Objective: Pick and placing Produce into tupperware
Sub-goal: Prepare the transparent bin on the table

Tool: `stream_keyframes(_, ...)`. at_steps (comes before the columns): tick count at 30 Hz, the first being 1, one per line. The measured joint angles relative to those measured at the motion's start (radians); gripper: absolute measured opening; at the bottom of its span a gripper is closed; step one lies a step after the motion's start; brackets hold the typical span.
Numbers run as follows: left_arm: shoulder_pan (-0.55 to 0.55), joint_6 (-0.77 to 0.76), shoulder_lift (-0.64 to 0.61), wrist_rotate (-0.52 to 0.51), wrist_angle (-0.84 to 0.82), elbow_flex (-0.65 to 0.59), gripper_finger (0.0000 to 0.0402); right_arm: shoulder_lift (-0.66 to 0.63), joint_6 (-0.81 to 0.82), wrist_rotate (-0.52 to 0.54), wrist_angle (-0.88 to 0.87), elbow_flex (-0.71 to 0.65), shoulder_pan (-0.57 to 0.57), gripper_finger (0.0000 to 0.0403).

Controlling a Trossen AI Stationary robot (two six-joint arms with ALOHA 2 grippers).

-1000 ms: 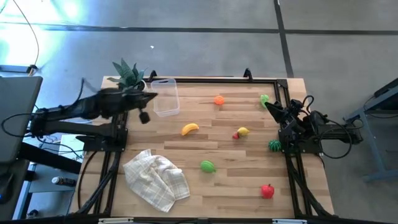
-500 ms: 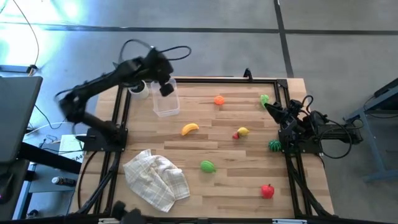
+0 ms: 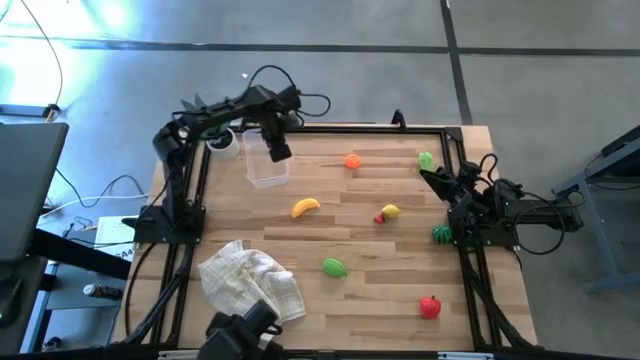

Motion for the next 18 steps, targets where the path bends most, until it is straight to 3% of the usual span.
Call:
stream_keyframes(9,-0.017,0.008,0.001,0.083,0.024,-0.088,0.0003,0.000,0.003,0.000,-0.056,0.000,0.000,0.0126)
stream_keyframes(18,-0.141,0.002,0.032,0.151,0.078,-0.106,0.0003,0.000,0.020,-0.001,-0.087,0.000,0.000,0.0126)
